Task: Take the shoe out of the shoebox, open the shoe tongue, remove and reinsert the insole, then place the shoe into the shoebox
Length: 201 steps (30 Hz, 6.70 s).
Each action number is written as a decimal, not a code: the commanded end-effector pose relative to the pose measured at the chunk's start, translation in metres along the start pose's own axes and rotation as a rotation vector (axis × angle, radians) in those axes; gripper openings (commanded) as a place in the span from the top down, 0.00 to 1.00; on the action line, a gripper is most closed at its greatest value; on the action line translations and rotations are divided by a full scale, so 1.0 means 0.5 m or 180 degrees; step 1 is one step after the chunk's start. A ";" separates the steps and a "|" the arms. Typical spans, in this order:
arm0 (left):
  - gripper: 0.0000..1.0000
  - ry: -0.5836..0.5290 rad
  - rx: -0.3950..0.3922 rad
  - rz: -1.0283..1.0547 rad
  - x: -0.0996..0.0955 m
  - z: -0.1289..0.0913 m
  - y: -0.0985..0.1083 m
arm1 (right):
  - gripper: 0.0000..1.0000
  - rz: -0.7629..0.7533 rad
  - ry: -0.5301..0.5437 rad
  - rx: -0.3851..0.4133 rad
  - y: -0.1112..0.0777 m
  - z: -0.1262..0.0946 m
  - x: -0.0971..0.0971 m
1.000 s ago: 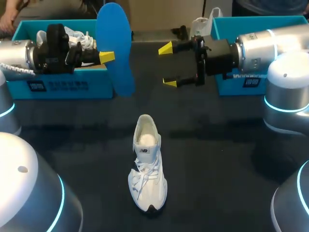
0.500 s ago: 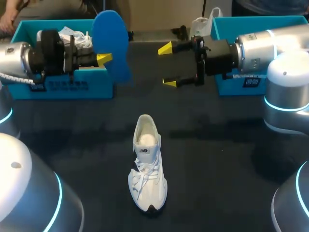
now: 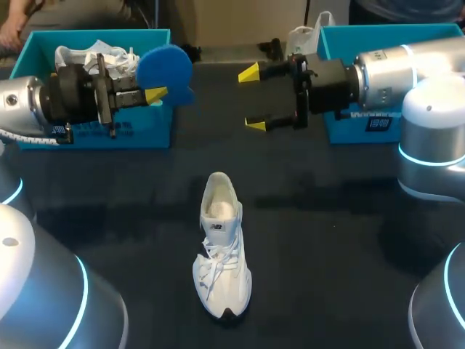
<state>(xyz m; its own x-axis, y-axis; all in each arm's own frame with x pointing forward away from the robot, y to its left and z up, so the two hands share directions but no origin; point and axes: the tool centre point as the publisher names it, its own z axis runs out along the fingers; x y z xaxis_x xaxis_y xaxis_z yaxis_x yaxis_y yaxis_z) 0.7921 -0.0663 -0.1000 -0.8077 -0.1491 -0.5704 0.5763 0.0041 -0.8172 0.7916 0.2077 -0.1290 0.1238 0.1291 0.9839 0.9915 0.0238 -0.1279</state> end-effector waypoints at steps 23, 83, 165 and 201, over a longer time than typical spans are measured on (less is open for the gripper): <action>1.00 -0.0058 0.0157 0.1474 0.015 -0.011 0.010 | 0.00 0.0000 -0.0007 -0.0008 -0.001 0.003 0.000; 1.00 0.0444 -0.0084 0.3304 0.053 0.040 0.116 | 0.00 -0.0449 -0.0150 0.0325 -0.003 0.087 -0.068; 1.00 0.0416 -0.0108 0.3484 0.069 0.107 0.157 | 1.00 -0.0854 -0.0128 0.0095 -0.040 0.142 -0.102; 0.00 0.0986 -0.0501 0.2053 0.083 0.009 0.115 | 1.00 -0.1546 -0.0141 0.0213 -0.040 0.131 -0.117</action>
<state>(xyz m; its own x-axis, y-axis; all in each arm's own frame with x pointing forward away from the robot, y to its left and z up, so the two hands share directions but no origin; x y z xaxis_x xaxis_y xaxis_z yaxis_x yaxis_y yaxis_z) 0.7919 -0.0764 -0.1706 -0.3252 0.2138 -0.9212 0.9432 0.1429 -0.2998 0.7619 0.2629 -0.1923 -0.3556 0.1255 0.9262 0.9292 0.1541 0.3359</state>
